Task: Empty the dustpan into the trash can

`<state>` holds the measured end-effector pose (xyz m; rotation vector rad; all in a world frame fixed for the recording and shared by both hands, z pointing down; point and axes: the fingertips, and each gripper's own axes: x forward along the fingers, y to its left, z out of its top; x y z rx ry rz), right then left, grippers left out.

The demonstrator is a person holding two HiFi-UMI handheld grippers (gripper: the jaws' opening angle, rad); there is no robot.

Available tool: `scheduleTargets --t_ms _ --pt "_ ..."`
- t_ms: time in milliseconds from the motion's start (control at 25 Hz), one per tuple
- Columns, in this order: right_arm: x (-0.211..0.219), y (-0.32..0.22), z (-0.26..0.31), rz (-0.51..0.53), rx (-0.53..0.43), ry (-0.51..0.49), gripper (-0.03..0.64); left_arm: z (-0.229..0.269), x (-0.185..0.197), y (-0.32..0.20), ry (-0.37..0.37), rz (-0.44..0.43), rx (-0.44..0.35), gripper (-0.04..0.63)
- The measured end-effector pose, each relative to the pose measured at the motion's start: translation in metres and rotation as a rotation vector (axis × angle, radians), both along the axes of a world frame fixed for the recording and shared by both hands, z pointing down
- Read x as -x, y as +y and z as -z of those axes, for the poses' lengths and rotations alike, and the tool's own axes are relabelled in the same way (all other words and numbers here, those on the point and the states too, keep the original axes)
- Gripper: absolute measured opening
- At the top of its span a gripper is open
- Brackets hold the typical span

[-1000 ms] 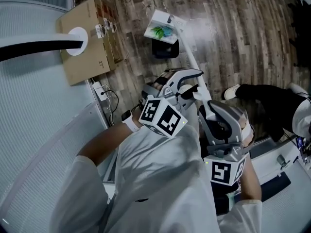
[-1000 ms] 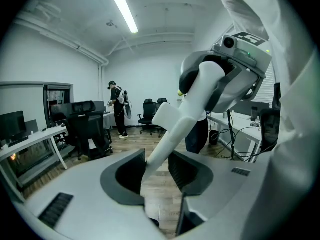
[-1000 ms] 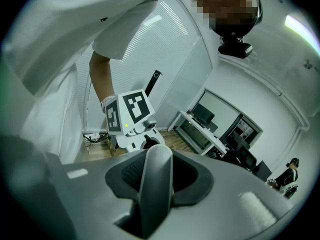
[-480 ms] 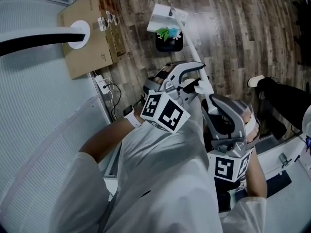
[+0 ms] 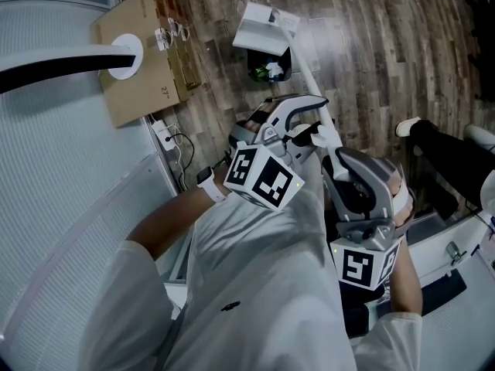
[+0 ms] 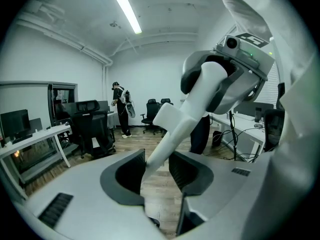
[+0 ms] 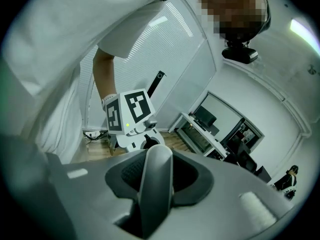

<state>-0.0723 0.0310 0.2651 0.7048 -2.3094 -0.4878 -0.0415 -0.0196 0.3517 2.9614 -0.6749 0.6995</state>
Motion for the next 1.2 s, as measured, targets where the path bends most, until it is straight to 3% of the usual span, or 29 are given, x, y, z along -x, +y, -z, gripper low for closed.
scheduleTargets --t_ms 400,720,1200 --pt "-0.014 -0.022 0.000 -0.132 0.023 -0.030 0.126 -0.005 -0.014 -0.013 -0.025 -0.024 0.014 0.146" --pt "-0.027 -0.046 -0.001 -0.329 0.110 -0.134 0.129 -0.010 -0.017 -0.028 0.015 0.052 0.120 0.148" --pt "-0.096 -0.056 0.014 -0.613 0.219 -0.319 0.124 -0.010 -0.012 -0.039 0.011 0.094 0.154 0.082"
